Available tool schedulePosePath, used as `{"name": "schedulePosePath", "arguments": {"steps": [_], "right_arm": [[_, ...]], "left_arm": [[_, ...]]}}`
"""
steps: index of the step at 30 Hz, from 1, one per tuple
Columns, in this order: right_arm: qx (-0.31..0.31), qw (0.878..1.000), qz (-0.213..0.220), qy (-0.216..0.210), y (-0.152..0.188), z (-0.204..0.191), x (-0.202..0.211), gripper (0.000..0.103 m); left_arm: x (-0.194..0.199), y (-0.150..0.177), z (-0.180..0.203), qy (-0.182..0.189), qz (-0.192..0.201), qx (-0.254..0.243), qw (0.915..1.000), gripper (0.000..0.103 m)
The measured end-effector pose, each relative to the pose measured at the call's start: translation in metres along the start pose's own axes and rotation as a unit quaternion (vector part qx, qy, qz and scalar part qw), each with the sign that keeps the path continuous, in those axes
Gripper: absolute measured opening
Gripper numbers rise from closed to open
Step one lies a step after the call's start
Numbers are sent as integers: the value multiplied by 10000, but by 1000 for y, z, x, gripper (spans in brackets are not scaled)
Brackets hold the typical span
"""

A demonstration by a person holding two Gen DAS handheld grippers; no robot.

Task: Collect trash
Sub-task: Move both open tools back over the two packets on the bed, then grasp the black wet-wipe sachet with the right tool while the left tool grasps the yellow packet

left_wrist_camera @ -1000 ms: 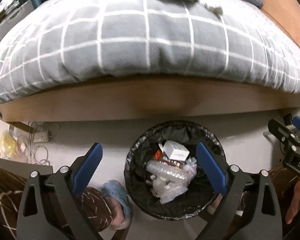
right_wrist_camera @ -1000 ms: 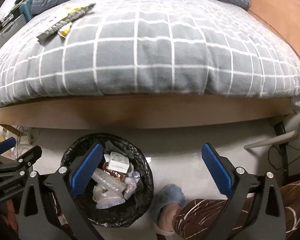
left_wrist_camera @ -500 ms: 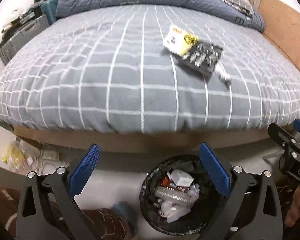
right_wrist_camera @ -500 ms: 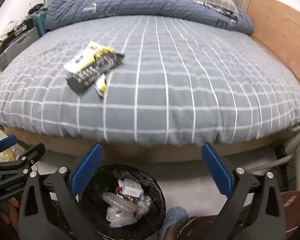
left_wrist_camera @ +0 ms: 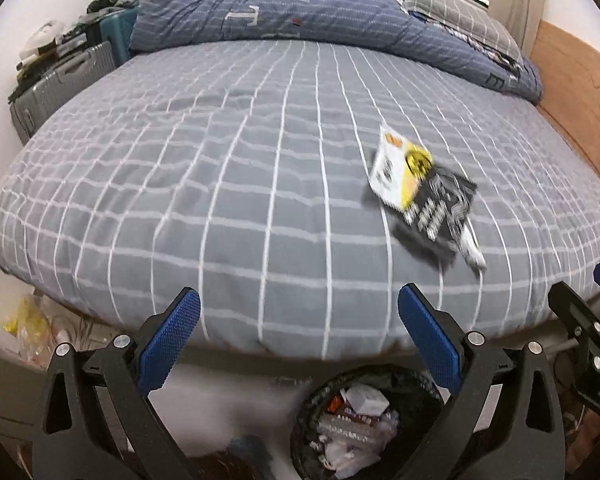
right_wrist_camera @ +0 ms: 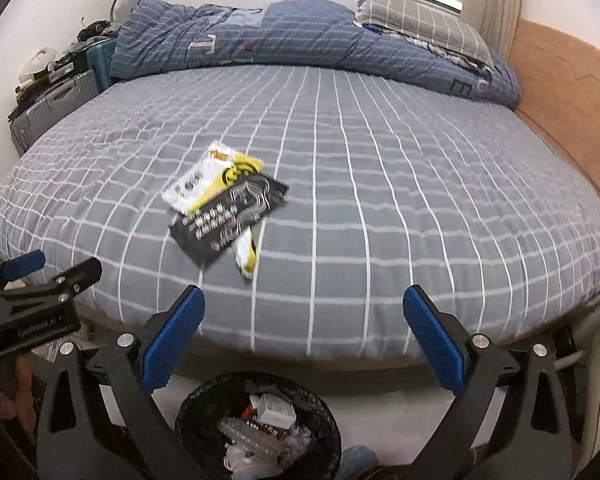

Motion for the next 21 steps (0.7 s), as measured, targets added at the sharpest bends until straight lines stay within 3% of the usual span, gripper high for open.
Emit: {"name": "schedulePosePath", "arguments": {"steps": [6,14,21], "right_arm": [[58,9996,48,-283,-31,-13,-19,95],[539,9967,-175,-577,-56,-56,-75,95],[797,9940,-546,-512,-51,-73,-121,84]], "left_arm": [[-16,-33,-6,-23,77,3,10000,97],[-42,-56,-16,-97,-38,-120,9999,97],[-54,-65,-34,-136,-106,40,9998,97]]}}
Point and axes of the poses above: each gripper's, at about its wrist camera, not at the fingertips, and x roughly against the way its jaws point, z to its right, y to its underside, the point moved 1 cm from there along -x, roughly the way its jaws point, and after that the axes turned 3 degrees about y, right-handed, at the moved point
